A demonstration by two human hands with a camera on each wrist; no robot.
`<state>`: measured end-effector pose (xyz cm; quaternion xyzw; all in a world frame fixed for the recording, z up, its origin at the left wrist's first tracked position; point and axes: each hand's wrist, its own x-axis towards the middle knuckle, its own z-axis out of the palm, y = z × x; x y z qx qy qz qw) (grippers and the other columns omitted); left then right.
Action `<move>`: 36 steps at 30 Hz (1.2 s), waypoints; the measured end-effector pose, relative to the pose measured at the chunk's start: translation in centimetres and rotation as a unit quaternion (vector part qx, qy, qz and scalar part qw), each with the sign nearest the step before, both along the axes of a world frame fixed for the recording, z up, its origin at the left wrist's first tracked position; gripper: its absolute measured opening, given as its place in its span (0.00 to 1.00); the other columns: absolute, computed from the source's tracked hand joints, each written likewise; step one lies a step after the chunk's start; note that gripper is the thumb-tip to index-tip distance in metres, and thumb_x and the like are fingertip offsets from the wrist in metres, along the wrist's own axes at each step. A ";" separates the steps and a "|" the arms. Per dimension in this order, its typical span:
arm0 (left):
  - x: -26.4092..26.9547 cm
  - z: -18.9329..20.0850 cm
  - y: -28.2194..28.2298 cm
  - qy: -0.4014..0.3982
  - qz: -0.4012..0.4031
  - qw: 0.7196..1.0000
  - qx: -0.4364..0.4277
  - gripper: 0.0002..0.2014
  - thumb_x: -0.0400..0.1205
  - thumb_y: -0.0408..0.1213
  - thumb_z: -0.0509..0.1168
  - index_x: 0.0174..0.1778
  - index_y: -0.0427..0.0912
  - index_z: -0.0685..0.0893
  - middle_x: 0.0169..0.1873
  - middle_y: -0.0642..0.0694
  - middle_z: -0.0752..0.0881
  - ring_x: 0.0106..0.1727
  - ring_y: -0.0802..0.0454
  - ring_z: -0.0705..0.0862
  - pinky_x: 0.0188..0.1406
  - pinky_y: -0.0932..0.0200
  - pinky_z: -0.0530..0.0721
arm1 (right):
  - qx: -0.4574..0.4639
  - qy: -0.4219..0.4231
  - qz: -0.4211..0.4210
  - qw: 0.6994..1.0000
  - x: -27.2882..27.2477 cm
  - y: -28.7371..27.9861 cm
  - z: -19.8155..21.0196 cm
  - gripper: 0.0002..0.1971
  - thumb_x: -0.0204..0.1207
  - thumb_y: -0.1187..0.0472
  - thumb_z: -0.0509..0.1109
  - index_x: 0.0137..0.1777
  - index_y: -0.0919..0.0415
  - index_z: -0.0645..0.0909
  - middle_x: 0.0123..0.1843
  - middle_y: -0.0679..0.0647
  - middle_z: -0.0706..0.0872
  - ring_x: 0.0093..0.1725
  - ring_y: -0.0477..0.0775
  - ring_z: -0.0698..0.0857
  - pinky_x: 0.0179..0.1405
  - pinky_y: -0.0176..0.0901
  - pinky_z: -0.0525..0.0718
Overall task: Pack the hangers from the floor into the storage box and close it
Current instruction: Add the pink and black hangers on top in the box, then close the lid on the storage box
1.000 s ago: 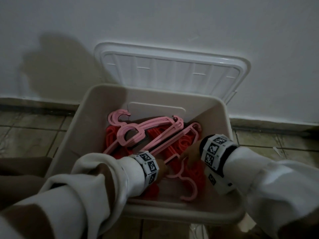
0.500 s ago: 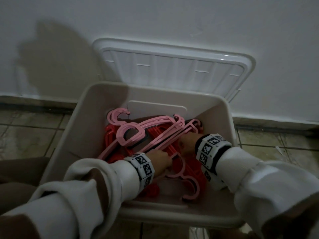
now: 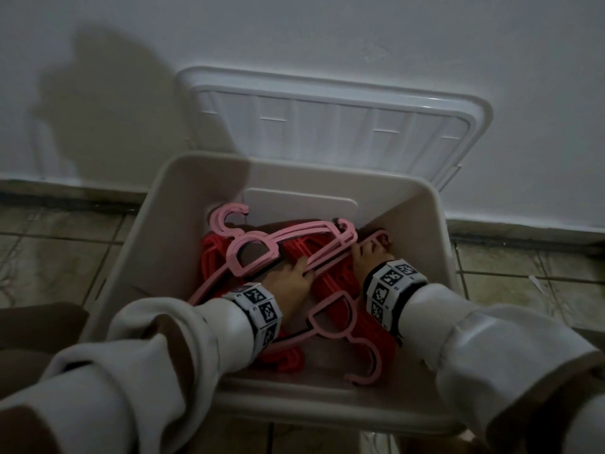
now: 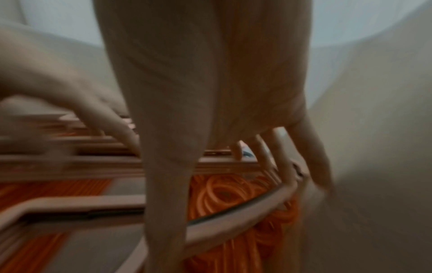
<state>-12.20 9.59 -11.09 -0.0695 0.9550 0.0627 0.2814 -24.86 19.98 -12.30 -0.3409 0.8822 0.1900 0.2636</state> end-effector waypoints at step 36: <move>-2.0 7.5 -6.9 0.207 0.088 0.973 0.048 0.15 0.80 0.32 0.59 0.61 0.45 0.80 0.62 0.43 0.80 0.64 0.44 0.78 0.59 0.56 0.75 | -0.218 0.098 -0.013 0.971 -1.9 -0.4 9.7 0.14 0.79 0.56 0.60 0.63 0.58 0.77 0.62 0.58 0.82 0.61 0.60 0.81 0.56 0.48 0.78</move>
